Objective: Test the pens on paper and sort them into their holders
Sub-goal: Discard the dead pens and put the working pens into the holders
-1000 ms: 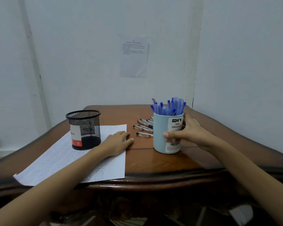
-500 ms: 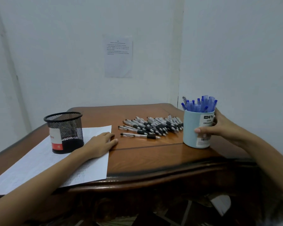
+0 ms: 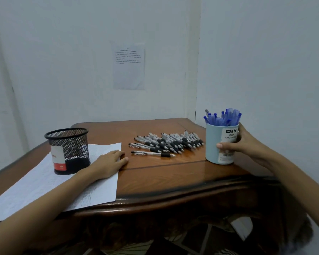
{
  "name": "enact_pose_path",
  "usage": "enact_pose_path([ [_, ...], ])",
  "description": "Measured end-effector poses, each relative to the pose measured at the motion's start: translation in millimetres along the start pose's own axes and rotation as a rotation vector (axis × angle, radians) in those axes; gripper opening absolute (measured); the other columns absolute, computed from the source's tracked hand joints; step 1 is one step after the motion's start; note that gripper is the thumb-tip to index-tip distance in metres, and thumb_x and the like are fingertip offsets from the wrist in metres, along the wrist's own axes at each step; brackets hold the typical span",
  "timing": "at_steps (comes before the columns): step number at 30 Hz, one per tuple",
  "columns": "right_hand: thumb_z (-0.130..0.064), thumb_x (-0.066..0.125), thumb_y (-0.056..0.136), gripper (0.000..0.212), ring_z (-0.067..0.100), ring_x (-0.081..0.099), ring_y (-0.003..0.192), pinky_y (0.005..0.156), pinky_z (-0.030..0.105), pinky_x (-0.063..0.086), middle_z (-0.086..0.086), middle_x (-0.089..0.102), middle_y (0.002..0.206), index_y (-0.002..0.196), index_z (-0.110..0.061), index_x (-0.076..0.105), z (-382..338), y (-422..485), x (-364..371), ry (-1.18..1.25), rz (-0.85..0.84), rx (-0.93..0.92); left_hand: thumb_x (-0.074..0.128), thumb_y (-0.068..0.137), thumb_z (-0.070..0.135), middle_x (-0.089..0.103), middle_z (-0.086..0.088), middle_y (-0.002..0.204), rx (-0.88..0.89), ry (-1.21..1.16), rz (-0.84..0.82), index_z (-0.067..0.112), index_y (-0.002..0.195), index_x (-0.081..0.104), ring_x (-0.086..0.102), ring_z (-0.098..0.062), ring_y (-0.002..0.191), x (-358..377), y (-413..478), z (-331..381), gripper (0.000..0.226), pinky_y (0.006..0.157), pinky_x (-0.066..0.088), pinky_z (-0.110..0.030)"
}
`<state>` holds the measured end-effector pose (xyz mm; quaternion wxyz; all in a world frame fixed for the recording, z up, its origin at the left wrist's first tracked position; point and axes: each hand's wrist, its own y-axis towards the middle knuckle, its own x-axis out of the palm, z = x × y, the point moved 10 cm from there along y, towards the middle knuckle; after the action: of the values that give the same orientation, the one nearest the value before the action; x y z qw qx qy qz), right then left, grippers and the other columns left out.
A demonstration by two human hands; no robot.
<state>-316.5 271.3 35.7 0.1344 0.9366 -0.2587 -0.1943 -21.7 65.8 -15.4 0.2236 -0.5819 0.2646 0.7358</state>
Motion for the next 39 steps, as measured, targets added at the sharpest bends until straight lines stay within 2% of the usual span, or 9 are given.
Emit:
enact_pose_path([
  [4, -0.022, 0.077, 0.051, 0.088, 0.008, 0.060, 0.095, 0.064, 0.018, 0.050, -0.002, 0.059, 0.112, 0.128, -0.025, 0.034, -1.2, 2.4, 4.1, -0.004, 0.004, 0.001, 0.030, 0.100, 0.038, 0.031, -0.008, 0.150, 0.002, -0.005, 0.007, 0.012, 0.144, 0.030, 0.032, -0.022, 0.135, -0.8, -1.0, 0.4, 0.051, 0.108, 0.024, -0.030],
  [9, -0.011, 0.083, 0.063, 0.084, 0.007, 0.059, 0.093, 0.067, 0.021, 0.047, -0.005, 0.059, 0.107, 0.131, -0.021, 0.034, -1.7, 4.7, 8.4, 0.001, -0.005, 0.005, 0.033, 0.100, 0.038, 0.035, -0.008, 0.148, 0.004, -0.020, 0.030, 0.012, 0.142, 0.033, 0.035, -0.022, 0.133, -1.1, -0.5, -2.9, 0.050, 0.107, 0.027, -0.030],
  [15, -0.022, 0.084, 0.057, 0.087, 0.009, 0.059, 0.097, 0.068, 0.021, 0.047, -0.003, 0.059, 0.114, 0.129, -0.024, 0.034, 0.0, 5.1, 8.3, -0.019, -0.010, 0.017, 0.034, 0.099, 0.039, 0.036, -0.009, 0.147, 0.004, -0.032, 0.044, 0.012, 0.142, 0.035, 0.037, -0.023, 0.132, -1.6, 1.7, -4.8, 0.050, 0.107, 0.028, -0.031],
  [18, -0.040, 0.083, 0.055, 0.092, 0.018, 0.057, 0.108, 0.076, 0.027, 0.048, 0.005, 0.057, 0.122, 0.133, -0.025, 0.035, -2.3, 7.6, 0.3, 0.002, 0.034, 0.023, 0.037, 0.099, 0.038, 0.038, -0.010, 0.145, 0.003, -0.053, 0.069, 0.012, 0.139, 0.039, 0.038, -0.023, 0.131, -3.7, 1.8, -4.8, 0.048, 0.106, 0.029, -0.031],
  [21, -0.064, 0.078, 0.037, 0.116, 0.020, 0.055, 0.111, 0.080, 0.028, 0.048, 0.007, 0.052, 0.129, 0.137, -0.027, 0.035, -16.5, 8.9, -6.9, -0.005, 0.082, 0.008, 0.040, 0.098, 0.037, 0.042, -0.010, 0.142, 0.006, -0.069, 0.098, 0.012, 0.136, 0.043, 0.040, -0.023, 0.129, -6.2, 2.1, -5.0, 0.046, 0.104, 0.030, -0.031],
  [24, -0.072, 0.078, 0.034, 0.127, 0.024, 0.047, 0.123, 0.097, 0.038, 0.043, 0.011, 0.042, 0.142, 0.142, -0.027, 0.031, -39.7, 18.3, -13.9, -0.084, 0.094, -0.010, 0.044, 0.097, 0.036, 0.045, -0.010, 0.139, 0.012, -0.078, 0.103, 0.012, 0.134, 0.045, 0.041, -0.023, 0.127, -7.9, 3.1, -4.8, 0.044, 0.103, 0.030, -0.031],
  [30, -0.045, 0.067, 0.073, 0.084, 0.028, 0.047, 0.122, 0.095, 0.039, 0.039, 0.014, 0.045, 0.140, 0.145, -0.021, 0.029, -76.0, 43.9, -13.9, -0.255, 0.000, 0.047, 0.049, 0.095, 0.031, 0.045, -0.010, 0.141, 0.046, -0.124, 0.140, 0.009, 0.136, 0.042, 0.040, -0.023, 0.128, -17.9, 2.8, 2.6, 0.046, 0.100, 0.030, -0.026],
  [35, -0.047, 0.066, 0.072, 0.079, 0.024, 0.047, 0.123, 0.101, 0.038, 0.033, 0.012, 0.049, 0.137, 0.140, -0.020, 0.036, -124.5, 52.3, 10.3, -0.276, -0.025, -0.064, 0.051, 0.095, 0.026, 0.048, -0.009, 0.138, 0.118, -0.150, 0.260, 0.008, 0.133, 0.045, 0.044, -0.022, 0.126, -37.2, -0.9, 9.3, 0.043, 0.099, 0.032, -0.027],
  [39, -0.042, 0.067, 0.078, 0.071, 0.021, 0.049, 0.120, 0.094, 0.031, 0.034, 0.010, 0.052, 0.133, 0.139, -0.019, 0.038, -153.0, 61.7, 57.3, -0.308, -0.106, -0.121, 0.052, 0.094, 0.024, 0.049, -0.008, 0.136, 0.216, -0.081, 0.394, 0.010, 0.131, 0.049, 0.044, -0.020, 0.124, -71.8, -7.2, 15.0, 0.040, 0.101, 0.033, -0.029],
])
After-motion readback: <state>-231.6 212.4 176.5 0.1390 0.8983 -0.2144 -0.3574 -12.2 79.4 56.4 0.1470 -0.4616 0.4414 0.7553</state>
